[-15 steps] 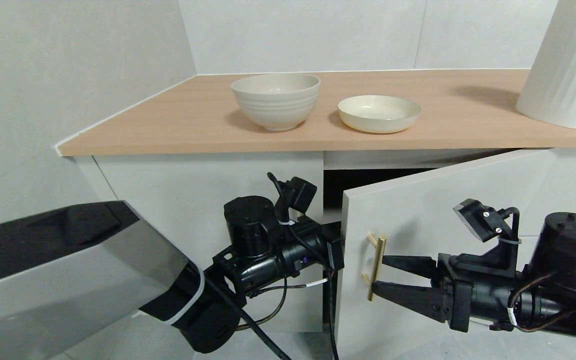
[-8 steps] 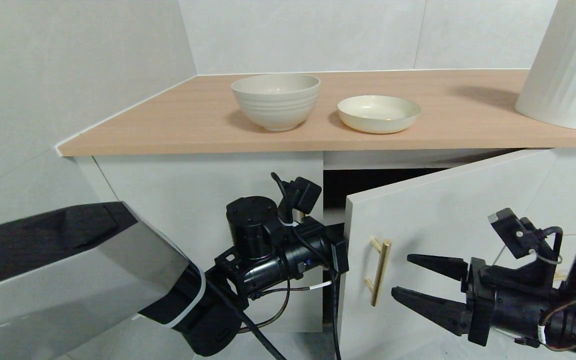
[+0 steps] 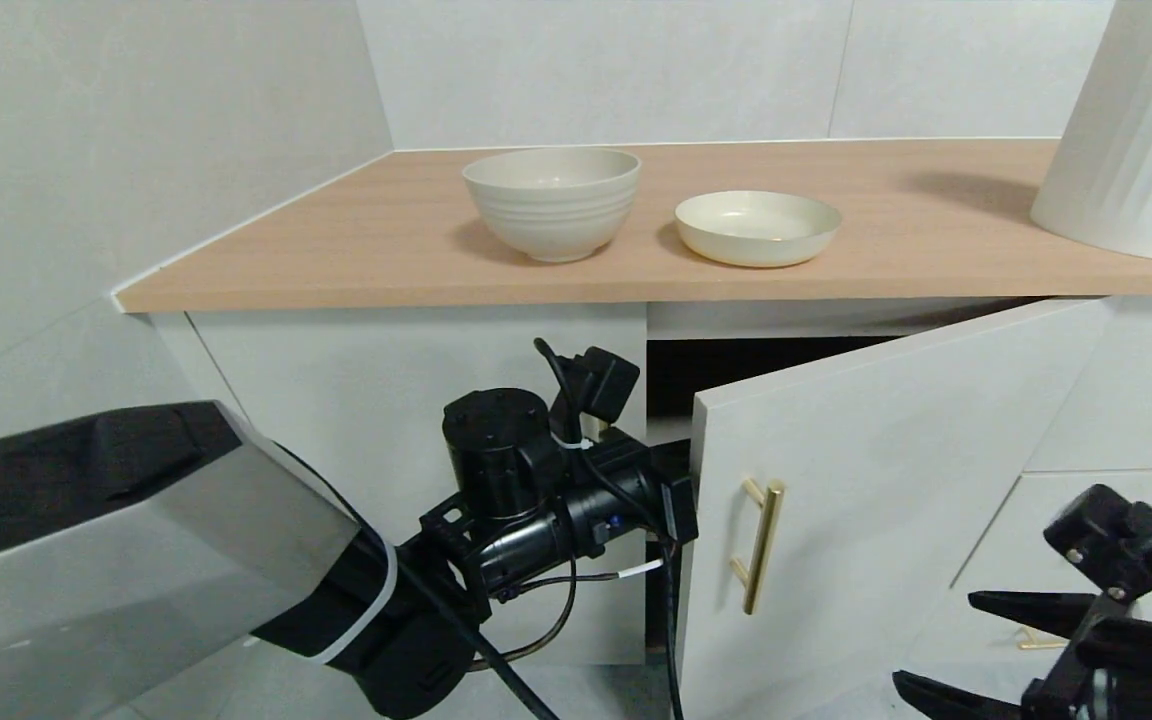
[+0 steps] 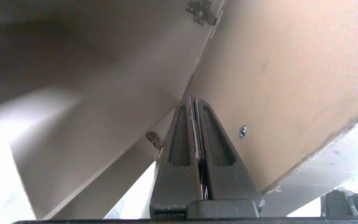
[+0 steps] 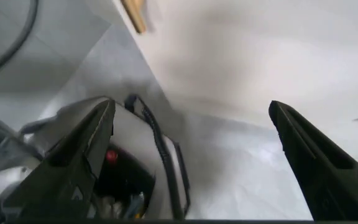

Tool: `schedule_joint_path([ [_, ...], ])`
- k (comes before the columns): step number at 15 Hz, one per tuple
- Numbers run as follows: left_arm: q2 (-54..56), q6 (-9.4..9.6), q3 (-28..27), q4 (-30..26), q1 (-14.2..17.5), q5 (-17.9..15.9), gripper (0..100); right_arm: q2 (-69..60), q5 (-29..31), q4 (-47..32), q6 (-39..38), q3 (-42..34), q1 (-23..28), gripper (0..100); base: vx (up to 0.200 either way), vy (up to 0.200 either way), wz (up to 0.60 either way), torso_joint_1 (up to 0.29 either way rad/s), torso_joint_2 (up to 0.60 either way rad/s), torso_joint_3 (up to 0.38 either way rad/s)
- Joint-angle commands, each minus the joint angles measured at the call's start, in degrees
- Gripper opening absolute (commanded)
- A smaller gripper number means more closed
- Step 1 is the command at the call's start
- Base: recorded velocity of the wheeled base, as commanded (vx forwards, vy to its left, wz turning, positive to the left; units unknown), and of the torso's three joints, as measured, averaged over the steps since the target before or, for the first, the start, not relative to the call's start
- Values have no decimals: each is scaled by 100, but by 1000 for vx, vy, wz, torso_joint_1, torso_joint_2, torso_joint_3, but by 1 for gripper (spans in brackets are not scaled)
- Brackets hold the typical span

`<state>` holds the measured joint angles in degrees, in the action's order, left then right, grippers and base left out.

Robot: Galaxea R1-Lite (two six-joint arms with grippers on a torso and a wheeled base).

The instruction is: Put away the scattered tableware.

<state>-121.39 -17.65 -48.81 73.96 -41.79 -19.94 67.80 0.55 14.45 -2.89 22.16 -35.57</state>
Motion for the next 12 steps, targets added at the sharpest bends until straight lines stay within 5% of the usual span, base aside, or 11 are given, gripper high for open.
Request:
schedule_joint_path([
  [1,72,-1,47,-4,-75,-10,0,-821,174,-487,78,587,-117,100,0,0,0,0,0,0],
  [7,81,-1,91,-92,-189,-27,0,-593,191,-425,113,368,-240,100,0,0,0,0,0,0],
  [12,63,-1,91,-92,-233,-10,0,-593,165,-443,122,315,-275,100,-200,0,0,1,3,0],
])
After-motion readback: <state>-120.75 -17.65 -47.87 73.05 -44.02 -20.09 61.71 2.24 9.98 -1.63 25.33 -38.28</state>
